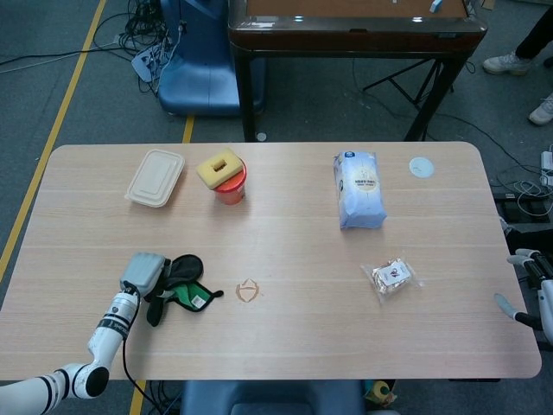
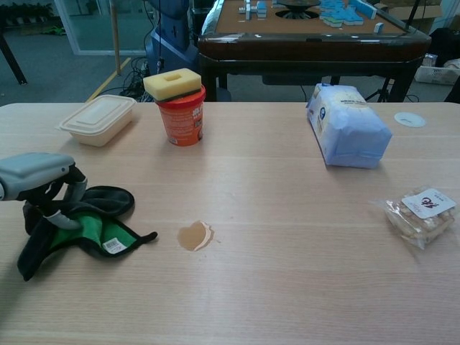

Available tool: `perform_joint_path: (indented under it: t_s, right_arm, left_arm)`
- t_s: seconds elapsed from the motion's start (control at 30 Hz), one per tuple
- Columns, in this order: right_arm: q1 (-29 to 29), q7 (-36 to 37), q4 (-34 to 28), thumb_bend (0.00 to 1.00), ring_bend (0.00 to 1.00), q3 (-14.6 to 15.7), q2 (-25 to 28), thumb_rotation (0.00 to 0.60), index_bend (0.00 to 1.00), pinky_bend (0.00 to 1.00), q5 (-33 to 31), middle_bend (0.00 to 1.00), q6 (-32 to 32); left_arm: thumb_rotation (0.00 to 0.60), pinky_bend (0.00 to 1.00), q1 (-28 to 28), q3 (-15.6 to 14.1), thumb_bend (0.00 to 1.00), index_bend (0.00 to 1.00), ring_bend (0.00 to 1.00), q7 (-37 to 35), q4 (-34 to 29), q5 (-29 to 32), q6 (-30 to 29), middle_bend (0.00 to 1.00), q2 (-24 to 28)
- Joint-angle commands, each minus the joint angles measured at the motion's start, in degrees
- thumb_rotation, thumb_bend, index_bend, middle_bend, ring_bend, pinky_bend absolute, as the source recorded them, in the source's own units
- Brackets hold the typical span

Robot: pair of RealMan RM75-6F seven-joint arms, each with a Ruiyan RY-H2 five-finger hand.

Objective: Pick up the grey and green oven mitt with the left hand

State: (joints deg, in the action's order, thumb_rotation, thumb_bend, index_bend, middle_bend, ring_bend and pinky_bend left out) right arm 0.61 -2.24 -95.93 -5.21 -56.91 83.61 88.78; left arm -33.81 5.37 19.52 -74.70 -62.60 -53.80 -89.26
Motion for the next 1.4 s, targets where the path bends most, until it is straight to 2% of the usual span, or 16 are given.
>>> perform_joint_path:
  t_s: [0.03,0.2,0.33,0.5,0.73,1.1,1.4]
  right_arm:
    - [-0.01,-0.10,-0.17,0.26,0.22,0.03,0.08,0.600,0.33,0.23,0.10,0.28,0.00]
    - [0.06,-0.29,-0.41,0.26,0.22,0.05,0.00,0.600,0.33,0.23,0.32,0.28,-0.01]
    - [0.14,-0.50,-0.53,0.26,0.22,0.12,-0.13,0.600,0.33,0.23,0.26,0.28,-0.29]
    - [0.00,-0.84,-0.80,0.26,0.22,0.04,0.03,0.600,0.33,0.23,-0.01,0.28,-0.16]
    - [-0.11,-0.89,-0.87,0.26,0.22,0.02,0.11,0.600,0.33,0.23,-0.50,0.28,-0.35]
    - [-0.16,-0.73,-0.85,0.26,0.22,-0.06,0.22,0.600,0.33,0.23,-0.77,0.28,-0.47]
    - [-0.42,-0.30,-0.64,0.26,0.22,-0.12,0.17,0.600,0.33,0.23,-0.75,0.28,-0.05]
  left_arm:
    - [0.600,0.99,-0.91,0.92,0.14,0.65,0.71,-2.19,-1.57,-2.12,0.21,0.70,1.40]
    - [0.600,0.99,-3.49,1.70,0.14,0.65,0.71,-7.79,-5.10,-7.81,2.41,0.70,3.86]
    - [0.600,0.99,-6.00,1.52,0.14,0.65,0.71,-11.28,-5.43,-12.69,4.10,0.70,3.57]
    - [0.600,0.99,-9.52,0.56,0.14,0.65,0.70,-15.15,-3.29,-18.51,6.12,0.70,0.93]
    - [0.600,0.99,-13.84,-0.82,0.14,0.64,0.69,-19.24,1.65,-23.45,8.55,0.70,-4.31]
    - [0.600,0.99,-18.02,-0.22,0.14,0.63,0.66,-17.19,11.75,-21.38,12.86,0.70,-12.39]
    - [0.600,0.99,-17.63,-2.42,0.14,0.64,0.66,-10.08,18.50,-20.85,12.82,0.70,-13.22]
